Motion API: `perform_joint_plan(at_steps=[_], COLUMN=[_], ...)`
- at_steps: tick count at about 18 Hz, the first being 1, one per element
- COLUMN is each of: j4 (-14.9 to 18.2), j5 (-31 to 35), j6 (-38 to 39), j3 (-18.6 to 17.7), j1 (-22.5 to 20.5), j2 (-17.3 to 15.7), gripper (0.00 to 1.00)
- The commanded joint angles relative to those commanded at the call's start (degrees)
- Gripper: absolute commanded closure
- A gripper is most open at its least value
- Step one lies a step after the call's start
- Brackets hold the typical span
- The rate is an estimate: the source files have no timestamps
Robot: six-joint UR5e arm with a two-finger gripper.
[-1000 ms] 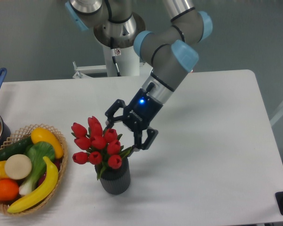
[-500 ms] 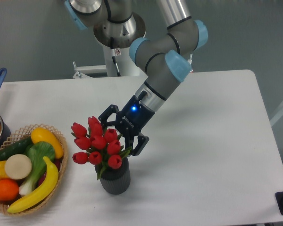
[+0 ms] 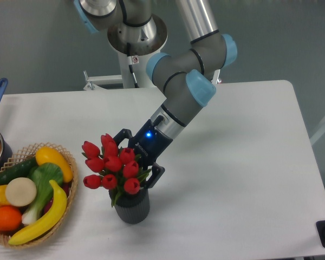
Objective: Pick up the flowers from the vase
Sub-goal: 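Close the gripper around the tulip stems above the vase rim, then lift the gripped tulips straight up out of the black vase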
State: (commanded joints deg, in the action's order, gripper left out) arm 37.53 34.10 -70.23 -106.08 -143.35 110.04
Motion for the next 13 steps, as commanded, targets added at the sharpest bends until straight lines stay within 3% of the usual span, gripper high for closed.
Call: perform_joint_plan(at_steps=[3,5,13], j4=[0.0,0.0,0.0], j5=[0.0,0.0,-0.26], j6=[0.0,0.0,0.53], j3=[0.0,0.44,2.02], j1=[-0.17,-0.35,-1.14], j2=[0.0,-0.17,-0.79], gripper=[0.81,0.95,0.98])
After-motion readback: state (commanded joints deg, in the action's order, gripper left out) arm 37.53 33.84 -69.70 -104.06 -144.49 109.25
